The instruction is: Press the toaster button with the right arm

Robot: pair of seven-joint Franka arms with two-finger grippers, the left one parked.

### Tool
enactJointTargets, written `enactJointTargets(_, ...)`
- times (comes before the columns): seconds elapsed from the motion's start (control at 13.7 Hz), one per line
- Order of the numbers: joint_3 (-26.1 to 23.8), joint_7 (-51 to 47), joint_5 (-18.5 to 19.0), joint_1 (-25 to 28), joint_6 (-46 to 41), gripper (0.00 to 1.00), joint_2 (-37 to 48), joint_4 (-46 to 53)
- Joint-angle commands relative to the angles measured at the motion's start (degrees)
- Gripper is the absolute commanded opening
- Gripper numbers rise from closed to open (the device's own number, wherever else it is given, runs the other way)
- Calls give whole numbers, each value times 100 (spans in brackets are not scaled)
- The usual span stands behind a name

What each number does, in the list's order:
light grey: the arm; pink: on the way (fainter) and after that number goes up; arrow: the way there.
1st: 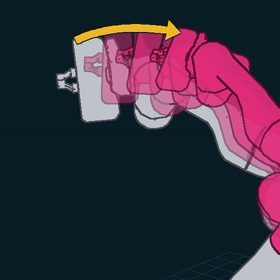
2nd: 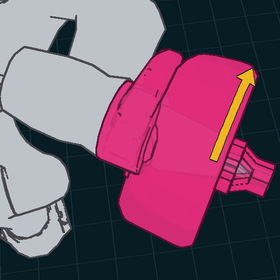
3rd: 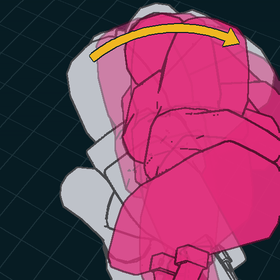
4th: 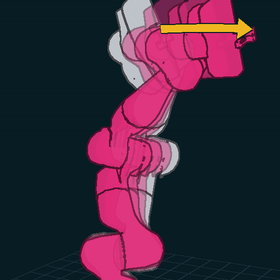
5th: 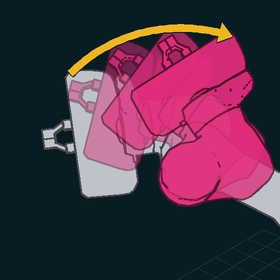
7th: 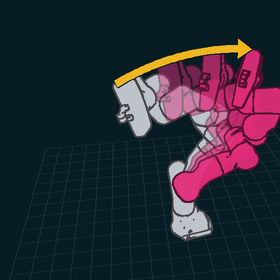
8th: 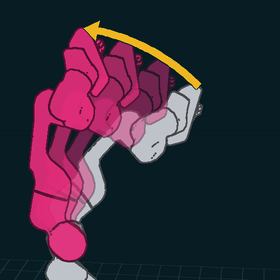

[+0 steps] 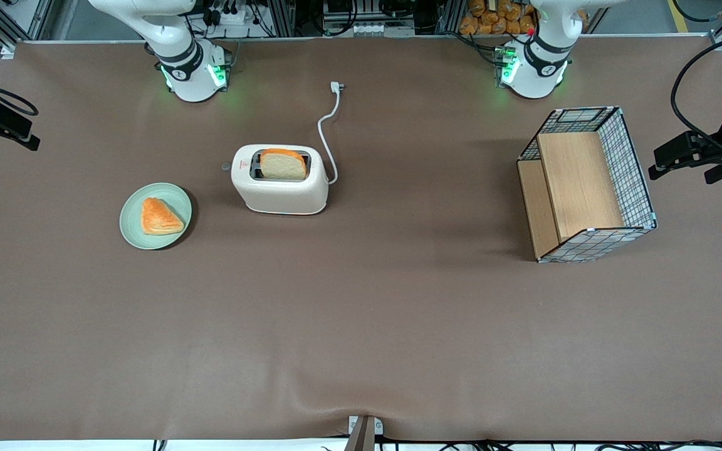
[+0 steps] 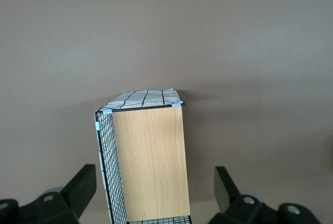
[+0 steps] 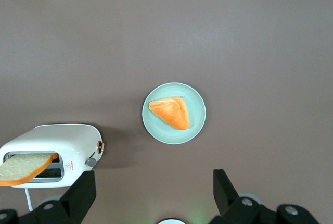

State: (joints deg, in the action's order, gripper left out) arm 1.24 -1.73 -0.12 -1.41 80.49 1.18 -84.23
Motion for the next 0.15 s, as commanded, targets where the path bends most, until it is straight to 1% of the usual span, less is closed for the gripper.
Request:
enactJointTargets(0.0,-53,15,21,-70,-60,100,-66,152)
enactJointTargets(0.07,-53,15,29,-70,-60,100,-66,143)
